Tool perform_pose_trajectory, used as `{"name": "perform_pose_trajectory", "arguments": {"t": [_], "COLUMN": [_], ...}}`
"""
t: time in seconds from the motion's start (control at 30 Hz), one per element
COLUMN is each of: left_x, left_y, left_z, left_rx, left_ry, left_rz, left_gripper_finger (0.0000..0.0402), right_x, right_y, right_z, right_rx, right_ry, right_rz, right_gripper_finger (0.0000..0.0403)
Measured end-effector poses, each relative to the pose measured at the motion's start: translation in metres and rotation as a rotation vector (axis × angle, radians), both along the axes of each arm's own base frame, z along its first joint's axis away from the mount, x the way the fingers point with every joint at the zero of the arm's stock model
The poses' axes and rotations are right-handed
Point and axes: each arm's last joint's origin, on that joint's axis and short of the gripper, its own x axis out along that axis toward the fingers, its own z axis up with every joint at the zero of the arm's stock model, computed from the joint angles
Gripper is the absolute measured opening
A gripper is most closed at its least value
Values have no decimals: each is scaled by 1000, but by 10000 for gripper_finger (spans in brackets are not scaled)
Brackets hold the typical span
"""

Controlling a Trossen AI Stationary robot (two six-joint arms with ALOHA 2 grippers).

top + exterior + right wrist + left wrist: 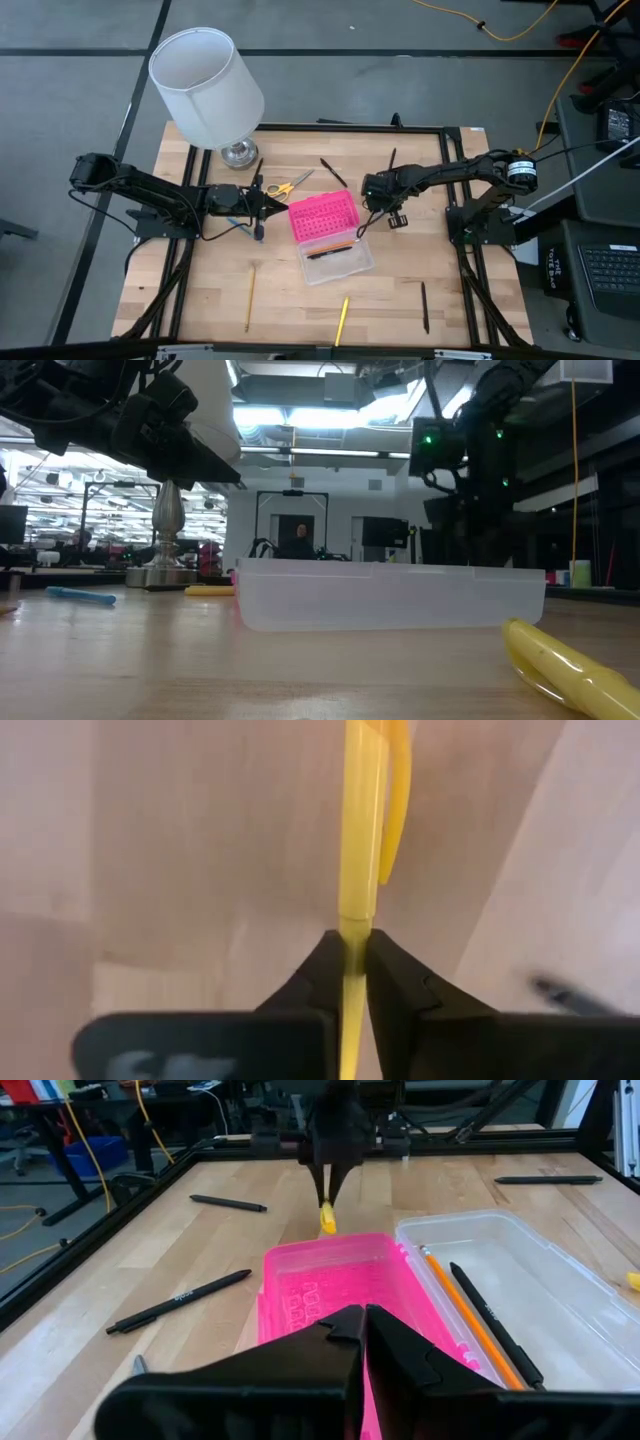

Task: Pick & place school supplies into a supply box
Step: Put the yellow pen into the pink supply box

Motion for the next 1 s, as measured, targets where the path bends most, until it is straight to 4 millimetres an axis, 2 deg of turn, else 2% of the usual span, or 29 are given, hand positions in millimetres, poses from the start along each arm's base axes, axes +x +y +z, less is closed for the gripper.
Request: {"name": "perform_pose_trajectory", "arguments": {"t": [0.2,0.4,0.53,0.7,0.87,1.0], "left_x": [0,0,0,0,0,0], "left_y": [0,0,0,0,0,0], "left_z": [0,0,0,0,0,0], "left_rx": [0,0,0,0,0,0], "left_ry": [0,0,0,0,0,1], "left_rz": [0,0,0,0,0,0], "left_gripper_finger": [4,8,7,7,8,4], "right_x": [5,-11,-25,-39,-42,-42], "right_y": [13,22,25,27,28,28], "right_z": [20,56,85,112,126,123], "right_rx": [0,-7,15,46,64,63], "right_ry": [-44,-173,-325,-502,-623,-638], "right_rz": [30,0,-17,-50,-55,-52], "right_gripper_finger": [30,30,30,30,30,30]}}
